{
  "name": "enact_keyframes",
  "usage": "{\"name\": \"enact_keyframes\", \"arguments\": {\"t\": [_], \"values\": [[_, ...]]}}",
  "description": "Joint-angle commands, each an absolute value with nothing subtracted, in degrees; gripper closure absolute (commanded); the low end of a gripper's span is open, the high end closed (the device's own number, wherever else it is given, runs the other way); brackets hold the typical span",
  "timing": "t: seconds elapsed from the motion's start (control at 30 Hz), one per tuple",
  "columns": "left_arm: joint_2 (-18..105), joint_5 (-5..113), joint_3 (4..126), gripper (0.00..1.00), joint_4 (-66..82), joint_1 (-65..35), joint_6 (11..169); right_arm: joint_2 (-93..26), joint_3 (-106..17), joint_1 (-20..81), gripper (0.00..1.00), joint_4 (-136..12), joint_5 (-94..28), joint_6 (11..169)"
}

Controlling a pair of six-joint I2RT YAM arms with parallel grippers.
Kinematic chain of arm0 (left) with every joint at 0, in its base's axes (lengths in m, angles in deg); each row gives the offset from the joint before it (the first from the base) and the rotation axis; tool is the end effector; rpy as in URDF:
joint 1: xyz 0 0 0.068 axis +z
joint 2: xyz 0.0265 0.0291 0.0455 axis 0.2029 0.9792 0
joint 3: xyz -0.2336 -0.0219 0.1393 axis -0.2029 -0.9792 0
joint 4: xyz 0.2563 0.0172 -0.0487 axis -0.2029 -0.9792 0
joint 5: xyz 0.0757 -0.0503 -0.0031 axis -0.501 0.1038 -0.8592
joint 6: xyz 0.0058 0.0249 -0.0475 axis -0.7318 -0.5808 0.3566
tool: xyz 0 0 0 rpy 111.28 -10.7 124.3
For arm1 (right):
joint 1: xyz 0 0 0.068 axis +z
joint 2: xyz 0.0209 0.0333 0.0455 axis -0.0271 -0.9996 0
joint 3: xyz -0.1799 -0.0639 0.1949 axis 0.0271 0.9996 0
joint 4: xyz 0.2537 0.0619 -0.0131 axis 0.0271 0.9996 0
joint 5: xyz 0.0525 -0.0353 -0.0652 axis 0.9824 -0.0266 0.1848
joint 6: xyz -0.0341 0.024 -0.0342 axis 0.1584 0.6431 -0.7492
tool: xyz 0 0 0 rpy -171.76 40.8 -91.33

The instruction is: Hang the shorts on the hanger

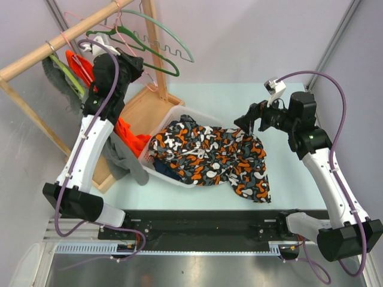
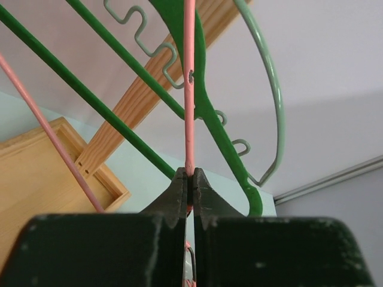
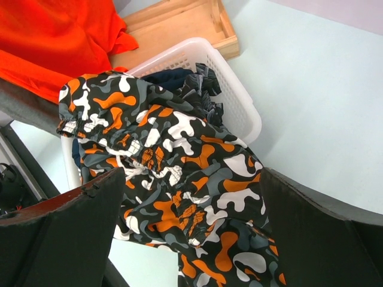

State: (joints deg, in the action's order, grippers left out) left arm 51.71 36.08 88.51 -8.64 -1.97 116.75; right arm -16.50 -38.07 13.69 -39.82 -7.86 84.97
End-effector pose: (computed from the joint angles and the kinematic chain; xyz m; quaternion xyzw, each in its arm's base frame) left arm 0.3189 -0.0714 0.4801 -0.2116 0.6912 -0.2470 0.6454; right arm 0.2332 0.0697 0.3993 -0.2341 0.7584 0.2927 0.5332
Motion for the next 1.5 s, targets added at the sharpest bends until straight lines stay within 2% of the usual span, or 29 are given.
{"name": "enact_keyframes", "arguments": {"t": [0.0, 0.23, 0.4, 0.53, 0.67, 0.9, 1.07, 1.23, 1.27, 1.3, 1.37, 1.4, 1.43, 1.47], "values": [[46.91, 35.27, 91.4, 1.0, -9.06, -1.66, 116.83, -15.62, -38.86, 13.42, 0.0, -42.48, -6.58, 84.99], [42.52, 38.69, 85.62, 0.99, -12.22, -2.01, 122.01, -16.24, -39.57, 13.42, 0.0, -44.23, -5.18, 86.04], [38.13, 40.02, 78.24, 1.0, -13.63, -6.56, 124.48, -16.76, -40.01, 14.29, 0.0, -49.76, -2.63, 88.85], [34.88, 36.51, 73.48, 1.0, -13.37, -11.22, 124.39, -18.52, -41.85, 18.68, 0.0, -52.93, -3.41, 89.73], [33.37, 35.18, 70.66, 0.99, -13.63, -14.31, 125.18, -22.72, -44.22, 27.89, 0.0, -56.45, -6.92, 89.73], [33.46, 33.25, 68.11, 0.96, -11.96, -21.68, 125.98, -31.95, -48.0, 37.57, 0.0, -65.15, -10.0, 97.55], [34.25, 32.81, 68.99, 0.97, -11.17, -23.01, 125.27, -36.45, -49.41, 40.92, 0.0, -68.05, -11.76, 101.77], [34.08, 32.29, 68.99, 0.96, -10.82, -23.45, 124.39, -39.08, -49.68, 44.17, 0.05, -69.38, -12.02, 101.87], [34.08, 32.63, 68.9, 0.96, -10.82, -23.37, 124.3, -39.7, -49.76, 44.7, 0.08, -69.2, -12.64, 101.43], [33.99, 32.72, 68.55, 0.96, -10.91, -23.45, 124.39, -40.05, -49.76, 45.23, 0.23, -69.03, -13.34, 101.07], [33.64, 33.77, 68.29, 0.91, -11.08, -23.54, 124.39, -40.67, -50.2, 45.85, 0.44, -68.85, -14.66, 100.89], [33.55, 34.21, 67.76, 0.87, -11.26, -23.54, 124.39, -40.58, -50.38, 45.85, 0.71, -68.41, -14.93, 100.63], [33.11, 34.91, 67.5, 0.82, -10.82, -23.54, 124.22, -40.49, -50.55, 45.76, 0.85, -67.8, -15.8, 100.2], [32.85, 36.4, 66.89, 0.64, -10.82, -23.54, 122.65, -39.8, -50.55, 45.5, 1.0, -66.75, -16.16, 99.15]]}}
